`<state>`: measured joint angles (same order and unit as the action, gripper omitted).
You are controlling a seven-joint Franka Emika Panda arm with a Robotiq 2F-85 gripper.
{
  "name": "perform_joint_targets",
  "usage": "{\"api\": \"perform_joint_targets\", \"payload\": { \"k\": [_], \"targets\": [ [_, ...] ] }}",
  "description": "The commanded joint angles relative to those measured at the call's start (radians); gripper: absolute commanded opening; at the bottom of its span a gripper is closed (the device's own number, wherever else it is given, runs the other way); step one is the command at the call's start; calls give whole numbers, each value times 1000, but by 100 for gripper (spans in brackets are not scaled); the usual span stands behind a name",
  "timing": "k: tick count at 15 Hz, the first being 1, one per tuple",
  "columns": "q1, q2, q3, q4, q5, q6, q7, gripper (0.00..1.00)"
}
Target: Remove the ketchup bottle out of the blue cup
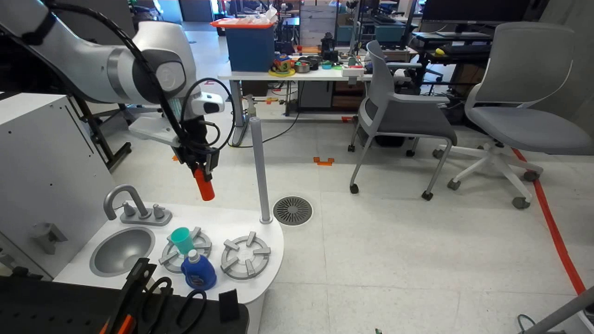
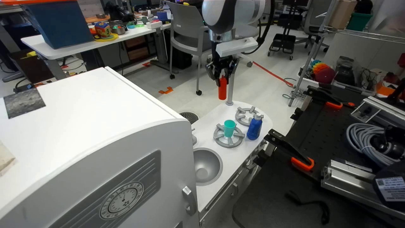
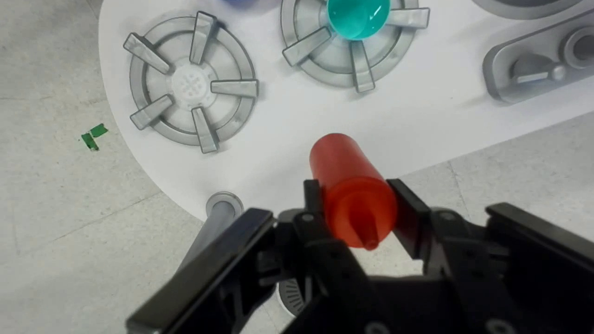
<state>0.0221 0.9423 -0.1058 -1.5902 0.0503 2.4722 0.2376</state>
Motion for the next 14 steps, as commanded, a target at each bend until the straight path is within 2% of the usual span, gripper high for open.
{"api": "perform_joint_targets", "payload": {
  "k": [1,8,14],
  "targets": [
    [-27,166,10,228,15,-96,21,14],
    [-40,407,13,571,21,-251,86,14],
    [-47,599,-9,857,13,-430,179,14]
  ]
}}
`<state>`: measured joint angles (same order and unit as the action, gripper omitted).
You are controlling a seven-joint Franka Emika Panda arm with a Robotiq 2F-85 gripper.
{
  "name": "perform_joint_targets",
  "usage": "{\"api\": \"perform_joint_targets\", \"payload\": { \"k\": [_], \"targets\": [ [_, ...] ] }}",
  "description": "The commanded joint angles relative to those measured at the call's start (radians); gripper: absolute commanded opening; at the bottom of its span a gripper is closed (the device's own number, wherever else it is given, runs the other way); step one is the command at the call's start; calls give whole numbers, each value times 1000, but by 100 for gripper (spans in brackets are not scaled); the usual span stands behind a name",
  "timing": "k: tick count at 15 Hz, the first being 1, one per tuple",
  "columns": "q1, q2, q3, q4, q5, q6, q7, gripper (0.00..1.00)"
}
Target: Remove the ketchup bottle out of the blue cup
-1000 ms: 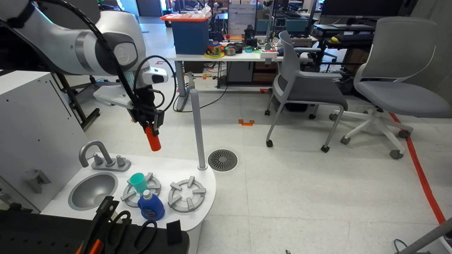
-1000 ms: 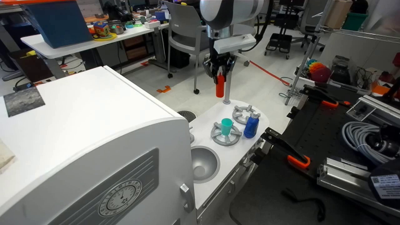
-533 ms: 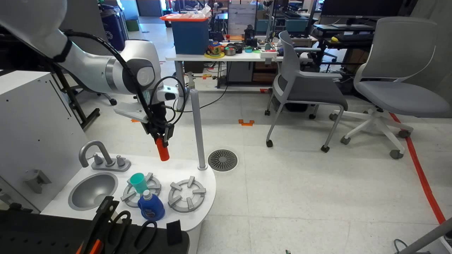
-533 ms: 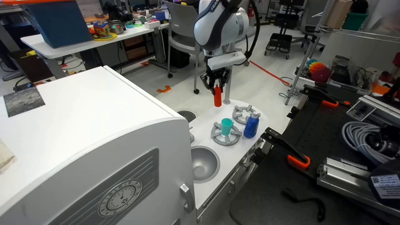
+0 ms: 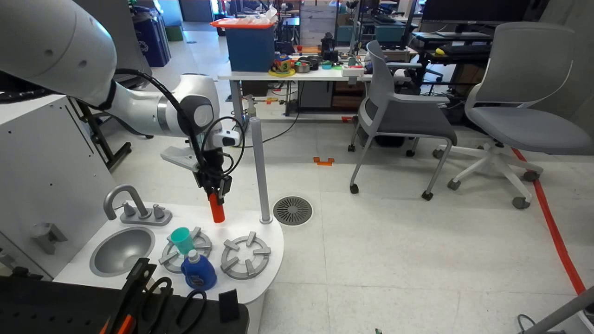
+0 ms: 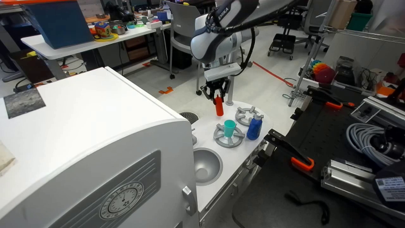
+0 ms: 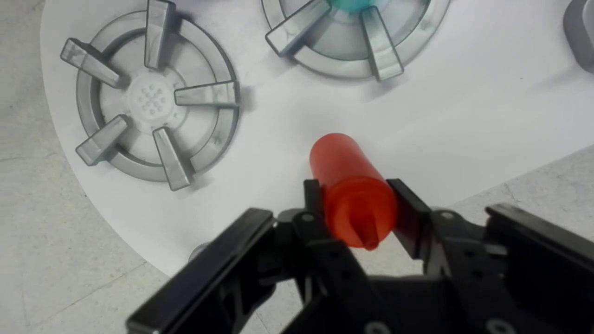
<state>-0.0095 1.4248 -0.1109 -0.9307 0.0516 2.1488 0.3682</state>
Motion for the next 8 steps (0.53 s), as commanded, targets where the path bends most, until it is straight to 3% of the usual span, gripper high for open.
{"api": "perform_joint_targets", "payload": {
  "k": [1,3,8],
  "targets": [
    [-19,146,-2,241,12,-127,61,14],
    [-11,74,-1,119,1,-74,86,14],
    [-3,73,-8,106,-10,-56,110,14]
  ]
}}
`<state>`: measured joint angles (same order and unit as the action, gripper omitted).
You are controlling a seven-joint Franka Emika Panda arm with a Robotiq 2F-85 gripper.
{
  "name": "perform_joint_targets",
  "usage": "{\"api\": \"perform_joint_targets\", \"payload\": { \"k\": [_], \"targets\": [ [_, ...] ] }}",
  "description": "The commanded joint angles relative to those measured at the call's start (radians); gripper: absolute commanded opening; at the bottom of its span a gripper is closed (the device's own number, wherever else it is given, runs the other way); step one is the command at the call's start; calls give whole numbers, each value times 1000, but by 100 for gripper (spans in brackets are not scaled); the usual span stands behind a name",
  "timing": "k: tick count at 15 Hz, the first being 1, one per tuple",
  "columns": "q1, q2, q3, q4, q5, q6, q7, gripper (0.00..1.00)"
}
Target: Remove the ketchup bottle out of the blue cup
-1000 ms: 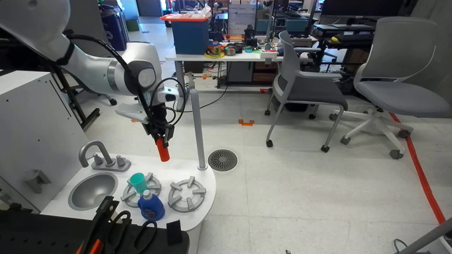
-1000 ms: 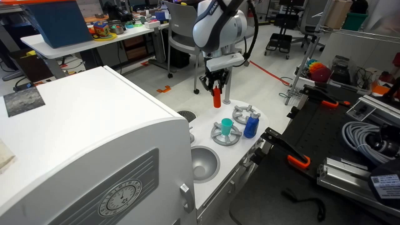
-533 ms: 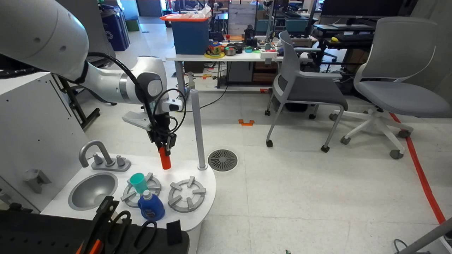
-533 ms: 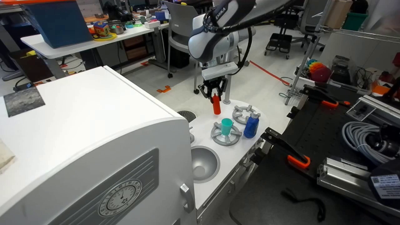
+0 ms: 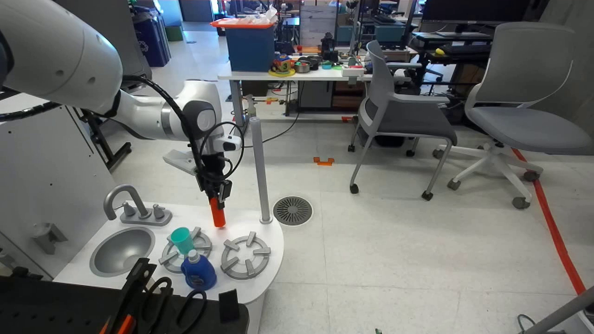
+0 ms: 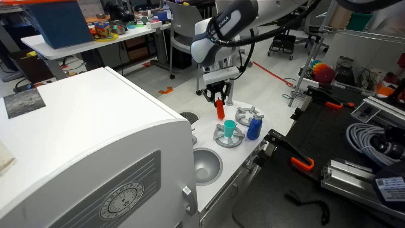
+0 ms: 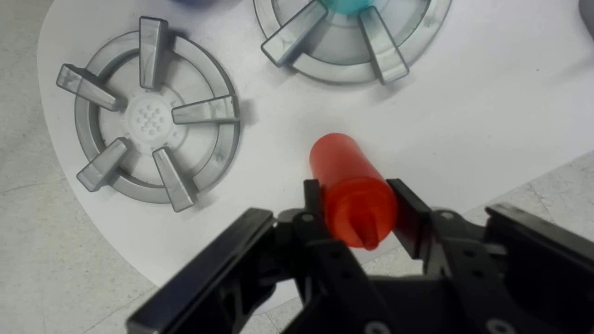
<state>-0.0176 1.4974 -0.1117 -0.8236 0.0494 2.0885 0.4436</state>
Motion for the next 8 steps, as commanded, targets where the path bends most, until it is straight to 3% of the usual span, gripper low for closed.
{"api": "perform_joint_targets", "payload": {
  "k": [1,8],
  "targets": [
    [0,0,-8,-2,-4,-3,44,14],
    [-20,-3,-10,2,-1,10,41,14]
  ]
}}
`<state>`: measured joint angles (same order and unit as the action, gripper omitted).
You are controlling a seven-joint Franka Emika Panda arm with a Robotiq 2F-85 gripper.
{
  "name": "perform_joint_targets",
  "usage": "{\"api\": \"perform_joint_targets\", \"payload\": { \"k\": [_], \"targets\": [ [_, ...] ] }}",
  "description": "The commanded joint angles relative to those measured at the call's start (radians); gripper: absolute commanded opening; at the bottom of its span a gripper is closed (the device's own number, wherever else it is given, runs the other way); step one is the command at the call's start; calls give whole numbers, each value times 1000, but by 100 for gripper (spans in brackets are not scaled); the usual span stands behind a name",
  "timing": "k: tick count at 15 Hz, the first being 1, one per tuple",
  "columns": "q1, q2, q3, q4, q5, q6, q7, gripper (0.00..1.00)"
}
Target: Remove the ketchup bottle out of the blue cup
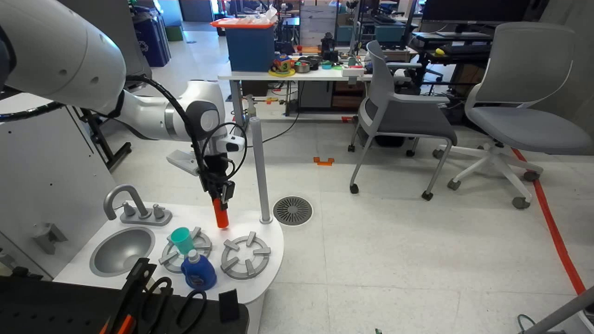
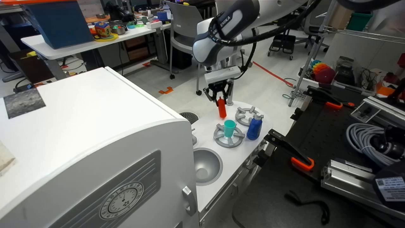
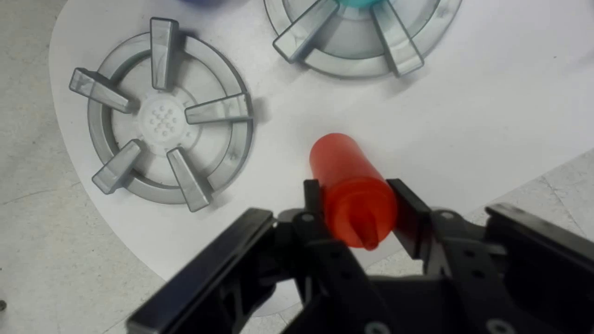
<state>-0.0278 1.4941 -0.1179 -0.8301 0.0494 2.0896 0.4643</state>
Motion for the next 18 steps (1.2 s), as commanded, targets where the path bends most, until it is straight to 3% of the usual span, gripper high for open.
{"api": "perform_joint_targets", "payload": {
  "k": [1,7,12,18],
  "targets": [
    [-10,-1,-6,7,-3,9,24,14],
    [-9,-3,-36,2,-13,-19,71,14],
    [-22,-3,7,20,20,-68,50,14],
    [11,-4,-25,-24,-15,-36,94,14]
  ]
}}
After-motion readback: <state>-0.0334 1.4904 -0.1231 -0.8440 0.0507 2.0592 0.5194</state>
